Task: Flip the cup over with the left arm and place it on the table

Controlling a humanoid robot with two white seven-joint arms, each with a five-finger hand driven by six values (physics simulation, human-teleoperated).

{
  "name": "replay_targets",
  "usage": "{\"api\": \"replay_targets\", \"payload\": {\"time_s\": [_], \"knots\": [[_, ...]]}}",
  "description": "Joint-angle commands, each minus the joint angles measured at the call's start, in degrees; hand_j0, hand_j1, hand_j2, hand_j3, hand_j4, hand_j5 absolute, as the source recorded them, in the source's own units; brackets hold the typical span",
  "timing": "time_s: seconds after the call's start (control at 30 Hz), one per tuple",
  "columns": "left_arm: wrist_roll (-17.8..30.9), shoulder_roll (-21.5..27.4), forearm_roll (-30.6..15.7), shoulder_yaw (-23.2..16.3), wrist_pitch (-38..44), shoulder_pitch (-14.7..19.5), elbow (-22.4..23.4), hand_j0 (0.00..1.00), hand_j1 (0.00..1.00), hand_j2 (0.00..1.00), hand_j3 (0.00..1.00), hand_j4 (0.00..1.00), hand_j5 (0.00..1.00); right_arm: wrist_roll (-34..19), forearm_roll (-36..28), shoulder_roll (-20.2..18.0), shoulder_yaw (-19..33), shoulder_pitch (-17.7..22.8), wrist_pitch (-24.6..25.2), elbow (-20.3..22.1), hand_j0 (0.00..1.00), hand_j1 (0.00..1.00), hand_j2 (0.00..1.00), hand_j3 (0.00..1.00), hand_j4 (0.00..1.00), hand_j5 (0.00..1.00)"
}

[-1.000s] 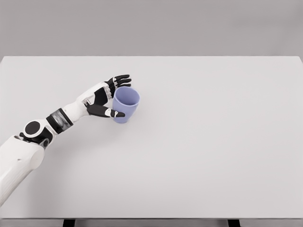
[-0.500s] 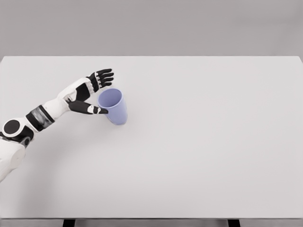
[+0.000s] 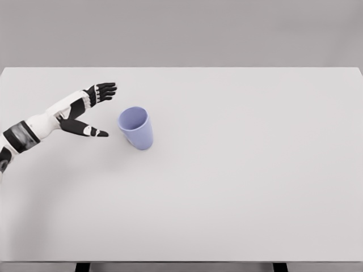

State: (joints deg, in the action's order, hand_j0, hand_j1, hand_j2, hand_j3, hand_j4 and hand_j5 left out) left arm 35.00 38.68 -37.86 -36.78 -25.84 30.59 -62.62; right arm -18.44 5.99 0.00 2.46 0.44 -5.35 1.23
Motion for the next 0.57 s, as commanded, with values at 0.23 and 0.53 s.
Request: {"api": "replay_targets", "payload": {"time_s": [0.23, 0.53], "knots": [[0.00, 3.77, 1.47, 1.45, -6.06, -0.53, -0.23, 1.00, 1.00, 1.00, 1.00, 1.00, 1.00, -0.02, -0.01, 0.00, 0.01, 0.00, -0.01, 0.00, 1.00, 1.00, 1.00, 1.00, 1.00, 1.00], [0.00, 3.86, 1.47, 1.45, -6.15, -0.62, 0.13, 1.00, 1.00, 1.00, 1.00, 1.00, 1.00, -0.02, -0.01, 0.00, 0.01, 0.00, -0.01, 0.00, 1.00, 1.00, 1.00, 1.00, 1.00, 1.00]]}}
